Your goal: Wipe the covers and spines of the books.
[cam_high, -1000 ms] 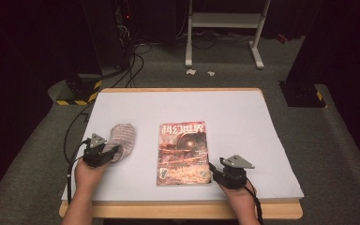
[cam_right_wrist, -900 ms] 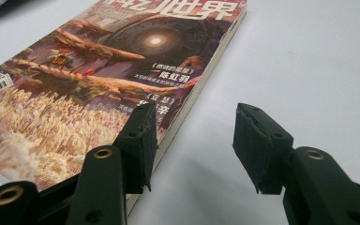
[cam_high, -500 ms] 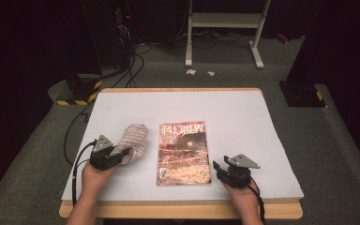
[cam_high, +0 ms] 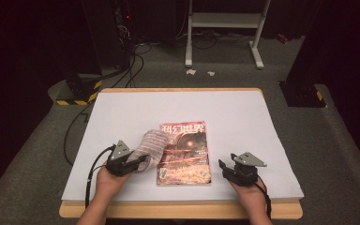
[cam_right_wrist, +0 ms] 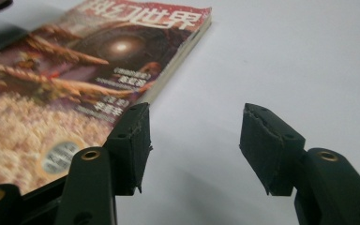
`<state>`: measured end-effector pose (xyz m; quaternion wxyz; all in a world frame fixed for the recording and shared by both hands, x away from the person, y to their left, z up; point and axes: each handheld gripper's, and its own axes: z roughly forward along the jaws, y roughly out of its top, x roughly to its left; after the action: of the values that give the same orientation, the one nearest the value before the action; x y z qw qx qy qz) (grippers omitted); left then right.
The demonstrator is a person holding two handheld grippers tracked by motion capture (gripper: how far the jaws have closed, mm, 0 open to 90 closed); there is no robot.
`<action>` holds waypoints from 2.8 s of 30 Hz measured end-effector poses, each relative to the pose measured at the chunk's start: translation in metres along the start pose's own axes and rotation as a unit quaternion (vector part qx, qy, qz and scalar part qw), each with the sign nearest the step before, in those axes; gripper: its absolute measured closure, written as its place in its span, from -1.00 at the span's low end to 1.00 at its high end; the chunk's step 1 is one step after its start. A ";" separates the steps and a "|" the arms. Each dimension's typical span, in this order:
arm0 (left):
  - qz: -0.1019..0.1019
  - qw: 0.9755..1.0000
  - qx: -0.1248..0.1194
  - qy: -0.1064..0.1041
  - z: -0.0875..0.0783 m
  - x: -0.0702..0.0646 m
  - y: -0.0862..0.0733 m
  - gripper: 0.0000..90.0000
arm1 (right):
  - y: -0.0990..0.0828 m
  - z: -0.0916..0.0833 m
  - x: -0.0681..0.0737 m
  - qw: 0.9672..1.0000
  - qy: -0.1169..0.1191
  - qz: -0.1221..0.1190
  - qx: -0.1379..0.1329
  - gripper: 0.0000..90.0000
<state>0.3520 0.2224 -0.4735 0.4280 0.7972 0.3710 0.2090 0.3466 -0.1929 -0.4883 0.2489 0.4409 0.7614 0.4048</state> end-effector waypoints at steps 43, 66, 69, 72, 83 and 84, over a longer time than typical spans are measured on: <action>0.061 0.996 0.063 -0.030 0.046 -0.090 0.009 0.45 | -0.006 -0.007 -0.022 0.998 0.005 0.042 -0.045 -0.09; 0.085 0.991 0.061 -0.089 0.091 -0.133 0.039 0.45 | -0.006 -0.012 -0.026 0.997 0.003 0.054 -0.051 -0.09; 0.077 0.992 0.063 -0.072 0.077 -0.116 0.030 0.45 | -0.006 -0.010 -0.025 0.997 0.004 0.052 -0.049 -0.09; 0.057 0.995 0.063 -0.050 0.059 -0.096 0.017 0.45 | -0.006 -0.009 -0.025 0.998 0.001 0.050 -0.046 -0.09; 0.033 0.997 0.068 -0.005 0.025 -0.061 -0.006 0.45 | -0.010 -0.012 -0.030 0.997 -0.010 0.058 -0.044 -0.09; 0.034 0.997 0.068 -0.005 0.026 -0.061 -0.005 0.45 | -0.010 -0.013 -0.030 0.997 -0.010 0.059 -0.044 -0.09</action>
<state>0.3274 0.1635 -0.4932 0.3670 0.8376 0.3551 0.1937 0.3472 -0.2273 -0.4891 0.2514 0.4778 0.7130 0.4473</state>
